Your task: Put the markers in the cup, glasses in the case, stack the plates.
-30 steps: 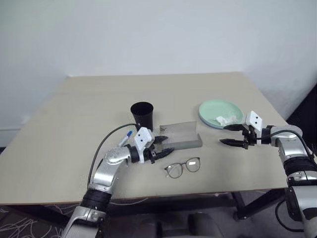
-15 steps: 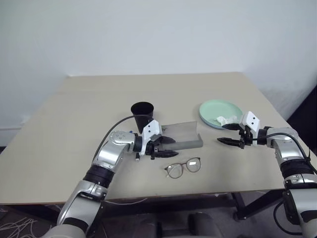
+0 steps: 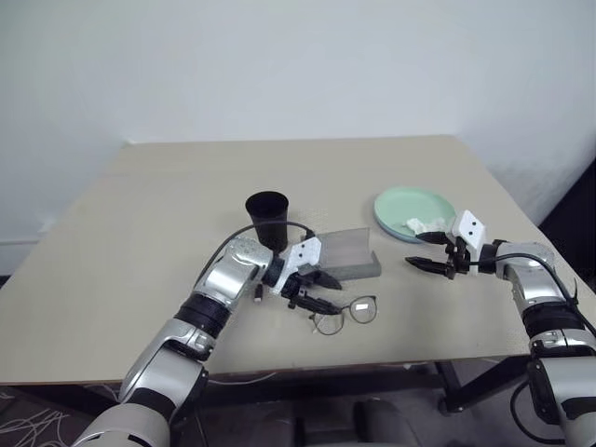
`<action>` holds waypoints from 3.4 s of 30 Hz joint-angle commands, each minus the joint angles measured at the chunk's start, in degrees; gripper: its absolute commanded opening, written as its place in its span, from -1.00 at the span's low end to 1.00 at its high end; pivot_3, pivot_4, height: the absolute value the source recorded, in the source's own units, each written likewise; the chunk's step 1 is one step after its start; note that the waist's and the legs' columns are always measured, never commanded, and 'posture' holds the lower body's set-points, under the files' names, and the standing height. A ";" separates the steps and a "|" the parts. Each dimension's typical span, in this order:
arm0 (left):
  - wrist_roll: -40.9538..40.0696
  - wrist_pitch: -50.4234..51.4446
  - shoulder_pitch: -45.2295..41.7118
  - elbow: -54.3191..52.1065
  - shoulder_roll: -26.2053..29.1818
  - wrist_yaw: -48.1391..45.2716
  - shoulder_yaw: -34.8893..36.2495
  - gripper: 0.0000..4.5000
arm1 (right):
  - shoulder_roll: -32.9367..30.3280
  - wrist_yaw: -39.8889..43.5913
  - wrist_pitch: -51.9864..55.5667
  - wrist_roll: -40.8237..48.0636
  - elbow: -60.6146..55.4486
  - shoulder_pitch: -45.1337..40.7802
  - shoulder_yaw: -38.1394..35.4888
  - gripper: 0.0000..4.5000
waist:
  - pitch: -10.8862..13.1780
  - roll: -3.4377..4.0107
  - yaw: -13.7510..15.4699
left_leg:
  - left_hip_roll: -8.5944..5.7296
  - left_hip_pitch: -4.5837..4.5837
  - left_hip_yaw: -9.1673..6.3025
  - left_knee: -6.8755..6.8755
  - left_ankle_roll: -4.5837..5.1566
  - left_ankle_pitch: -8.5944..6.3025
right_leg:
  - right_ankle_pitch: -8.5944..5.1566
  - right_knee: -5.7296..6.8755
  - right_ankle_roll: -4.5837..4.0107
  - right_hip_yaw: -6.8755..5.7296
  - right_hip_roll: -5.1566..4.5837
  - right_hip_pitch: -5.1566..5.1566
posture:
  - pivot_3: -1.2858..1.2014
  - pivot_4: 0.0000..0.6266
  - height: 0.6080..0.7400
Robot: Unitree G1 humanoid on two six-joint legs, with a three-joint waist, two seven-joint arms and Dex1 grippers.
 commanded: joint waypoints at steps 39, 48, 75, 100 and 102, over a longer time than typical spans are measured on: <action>4.48 -1.03 -1.42 0.25 -3.95 2.12 -1.38 -0.87 | 0.70 -3.85 -2.55 0.91 -1.15 -0.72 -0.96 0.52 | -0.01 -0.01 0.01 | 0.12 0.03 -0.01 0.06 0.19 0.12 | -0.02 0.01 0.02 0.14 -0.06 0.08 | 0.03 -1.00 0.89; 1.59 -2.27 -6.87 1.01 -5.01 4.55 3.94 -0.87 | 0.76 -3.95 -2.87 0.74 -0.64 -1.32 -0.79 0.52 | 0.01 -0.04 0.01 | 0.09 -0.01 -0.02 0.06 0.20 0.13 | -0.01 0.01 0.02 0.14 -0.06 0.05 | 0.03 -1.00 0.89; 9.38 -11.60 -9.31 7.21 -4.54 0.94 -2.15 -0.18 | 1.11 -4.33 -3.33 0.70 -0.77 -0.79 -0.71 0.52 | 0.01 -0.04 0.01 | -0.22 -0.03 -0.07 0.01 0.20 0.12 | -0.03 0.00 0.05 0.15 -0.05 0.03 | 0.03 -1.00 0.89; 12.29 -12.72 -6.39 8.57 -6.77 4.78 -4.27 -0.99 | 1.20 -4.82 -3.43 0.47 -0.48 -0.64 -0.52 0.52 | -0.01 -0.03 0.05 | 0.05 0.04 -0.04 0.01 0.21 0.12 | -0.03 0.00 0.05 0.16 -0.06 0.12 | 0.03 -1.00 0.89; 12.26 -12.75 -6.46 8.54 -6.74 4.88 -4.22 -0.99 | 1.23 -4.86 -3.45 0.44 -0.40 -0.69 -0.49 0.52 | -0.01 -0.03 0.05 | 0.07 0.06 -0.07 0.06 0.24 0.14 | -0.03 0.01 0.05 0.16 -0.07 0.19 | 0.03 -1.00 0.89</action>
